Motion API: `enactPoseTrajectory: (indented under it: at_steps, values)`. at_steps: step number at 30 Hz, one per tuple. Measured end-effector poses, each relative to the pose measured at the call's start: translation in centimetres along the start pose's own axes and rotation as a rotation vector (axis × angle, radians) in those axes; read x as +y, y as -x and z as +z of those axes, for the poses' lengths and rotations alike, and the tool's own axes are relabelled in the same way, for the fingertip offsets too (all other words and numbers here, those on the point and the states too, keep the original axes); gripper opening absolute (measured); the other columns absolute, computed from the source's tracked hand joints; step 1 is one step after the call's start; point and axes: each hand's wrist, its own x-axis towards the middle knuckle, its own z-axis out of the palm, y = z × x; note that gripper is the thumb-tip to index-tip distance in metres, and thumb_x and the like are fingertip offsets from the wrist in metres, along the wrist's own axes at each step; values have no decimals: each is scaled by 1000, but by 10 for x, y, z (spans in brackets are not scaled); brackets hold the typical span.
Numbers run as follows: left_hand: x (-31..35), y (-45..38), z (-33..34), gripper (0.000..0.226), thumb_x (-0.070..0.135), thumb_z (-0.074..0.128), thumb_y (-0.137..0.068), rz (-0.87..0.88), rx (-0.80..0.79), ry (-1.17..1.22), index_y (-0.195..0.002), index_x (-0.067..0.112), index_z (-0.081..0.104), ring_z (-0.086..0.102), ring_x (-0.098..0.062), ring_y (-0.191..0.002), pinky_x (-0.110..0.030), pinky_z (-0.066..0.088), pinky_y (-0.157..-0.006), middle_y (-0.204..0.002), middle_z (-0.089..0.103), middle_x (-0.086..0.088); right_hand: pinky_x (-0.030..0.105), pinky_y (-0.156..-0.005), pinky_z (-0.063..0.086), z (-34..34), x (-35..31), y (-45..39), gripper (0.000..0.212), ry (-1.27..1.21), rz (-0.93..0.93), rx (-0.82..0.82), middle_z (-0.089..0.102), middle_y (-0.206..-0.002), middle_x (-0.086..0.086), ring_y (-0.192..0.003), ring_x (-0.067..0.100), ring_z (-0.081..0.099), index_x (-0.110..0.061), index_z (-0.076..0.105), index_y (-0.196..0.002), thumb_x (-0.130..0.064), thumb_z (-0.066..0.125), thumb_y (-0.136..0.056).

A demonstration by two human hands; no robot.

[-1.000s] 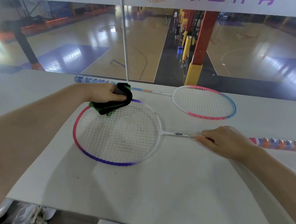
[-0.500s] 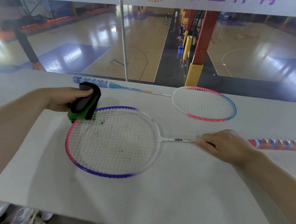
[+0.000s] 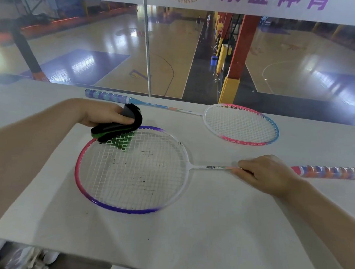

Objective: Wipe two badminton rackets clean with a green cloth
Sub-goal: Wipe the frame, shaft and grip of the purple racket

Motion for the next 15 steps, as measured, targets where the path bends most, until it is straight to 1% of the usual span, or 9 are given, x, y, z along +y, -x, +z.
enactPoseTrajectory:
  at_steps: [1,3,5,6,8,9,10,13,15]
  values:
    - [5,-3,2,101,78,81,-37,-1,-10,-17,-115,16,62,70,-14,-91,-26,55,-74,-104,73,-3,13,-56,28,-1,-1,0,41,4,1,-12,43,-57,-12,-52,5,44,-36,31,-64,-63,18,-92]
    - [16,-6,6,92,74,79,-46,-6,-36,-56,-115,16,62,71,-18,-95,-27,55,-76,-109,72,-6,20,-59,31,-2,-1,0,41,19,8,-18,43,-58,-12,-52,6,43,-36,30,-64,-63,17,-91]
    - [26,-12,10,91,76,77,-47,8,-59,-122,-114,15,63,71,-20,-96,-26,56,-76,-107,72,-6,23,-61,32,-1,-1,0,42,25,5,-11,42,-57,-12,-52,6,42,-35,30,-63,-64,16,-91]
    - [32,-15,14,83,73,75,-55,19,-68,-167,-112,15,64,71,-19,-94,-24,55,-74,-105,72,-6,24,-61,33,0,-1,0,43,25,1,-10,43,-57,-12,-52,6,42,-35,31,-64,-65,15,-91]
    - [43,-21,22,46,53,64,-83,30,-72,-252,-109,16,64,71,-15,-86,-21,53,-69,-103,71,-6,24,-61,37,1,1,-1,47,28,-2,-6,45,-59,-11,-53,9,44,-33,37,-67,-66,13,-90]
    - [47,-24,24,32,44,59,-91,34,-57,-284,-107,17,64,70,-13,-84,-20,52,-68,-101,70,-4,24,-61,38,1,1,-1,48,33,0,0,45,-59,-11,-54,10,46,-32,38,-68,-66,12,-90]
    - [50,-26,26,25,40,57,-95,37,-47,-318,-105,19,65,69,-11,-83,-20,51,-68,-100,70,-2,24,-61,39,1,2,-1,48,38,2,0,45,-59,-11,-55,11,46,-32,37,-67,-66,13,-90]
    - [59,-28,32,20,40,56,-96,50,-54,-377,-104,24,66,68,-11,-87,-21,49,-72,-100,70,3,25,-61,36,2,2,-1,44,41,0,-21,43,-58,-12,-53,8,44,-34,31,-64,-64,15,-92]
    - [65,-29,38,20,42,55,-97,65,-73,-403,-104,26,66,67,-11,-88,-21,48,-72,-99,70,5,26,-62,37,1,1,-2,46,47,-3,-23,42,-58,-12,-54,8,44,-33,34,-66,-65,13,-91]
